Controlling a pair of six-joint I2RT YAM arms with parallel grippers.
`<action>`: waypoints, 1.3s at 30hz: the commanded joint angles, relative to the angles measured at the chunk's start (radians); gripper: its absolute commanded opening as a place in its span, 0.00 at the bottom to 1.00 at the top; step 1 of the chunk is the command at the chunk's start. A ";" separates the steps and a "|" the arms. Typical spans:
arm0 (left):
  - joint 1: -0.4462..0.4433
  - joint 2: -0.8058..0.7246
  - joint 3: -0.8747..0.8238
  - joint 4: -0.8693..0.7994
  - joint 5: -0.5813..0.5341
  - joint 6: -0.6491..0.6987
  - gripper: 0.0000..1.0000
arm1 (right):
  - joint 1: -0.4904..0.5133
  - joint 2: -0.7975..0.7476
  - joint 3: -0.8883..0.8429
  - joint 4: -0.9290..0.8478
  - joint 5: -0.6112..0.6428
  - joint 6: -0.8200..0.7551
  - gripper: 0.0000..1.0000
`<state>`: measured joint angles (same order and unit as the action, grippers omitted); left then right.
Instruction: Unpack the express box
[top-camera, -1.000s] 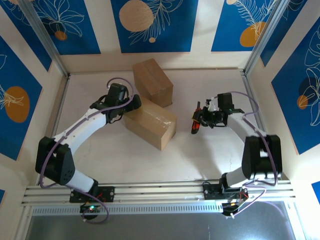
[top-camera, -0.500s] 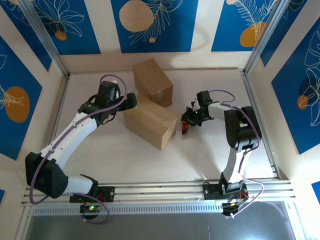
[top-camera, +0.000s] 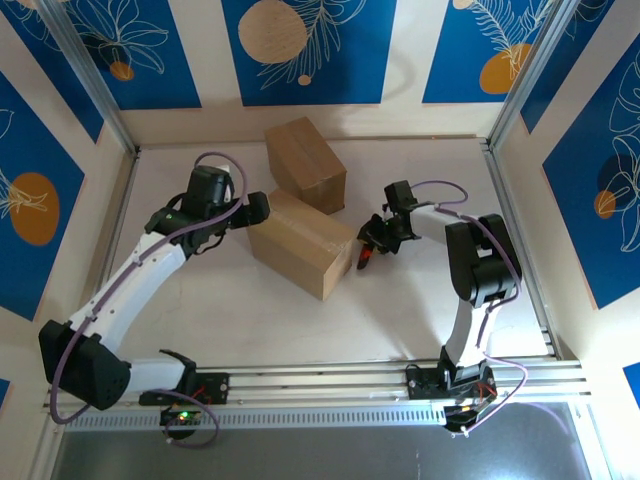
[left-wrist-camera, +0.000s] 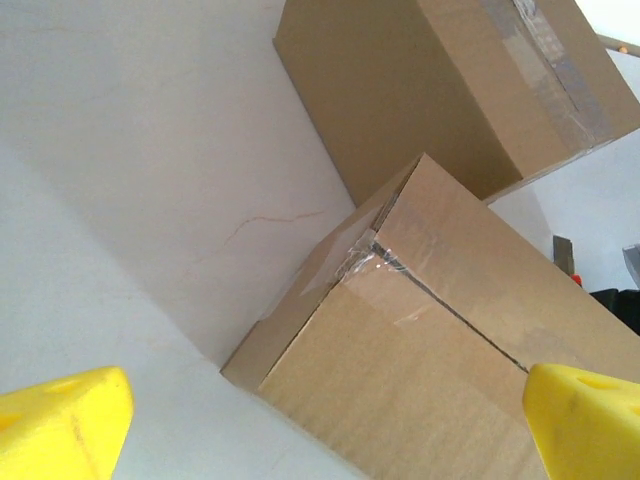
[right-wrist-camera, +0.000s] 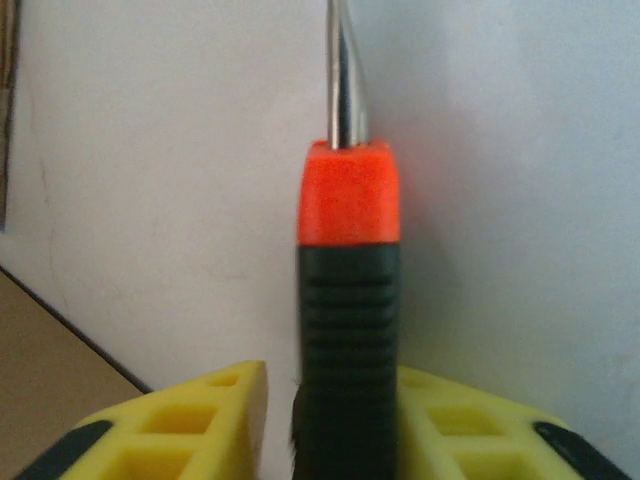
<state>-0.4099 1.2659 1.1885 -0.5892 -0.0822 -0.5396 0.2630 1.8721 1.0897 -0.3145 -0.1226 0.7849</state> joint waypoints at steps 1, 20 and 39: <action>0.008 -0.047 -0.013 -0.049 0.002 0.014 1.00 | 0.007 -0.002 -0.098 -0.126 0.104 0.076 0.42; 0.009 -0.224 -0.402 -0.140 0.093 -0.184 0.92 | 0.117 -0.386 0.209 -0.430 -0.003 -0.302 0.99; 0.091 0.253 -0.222 0.200 0.086 -0.128 0.96 | 0.285 -0.130 0.313 -0.273 -0.179 -0.220 0.99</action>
<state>-0.3374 1.4937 0.9154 -0.4461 -0.0261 -0.6971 0.4911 1.7947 1.4590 -0.6266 -0.2722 0.5056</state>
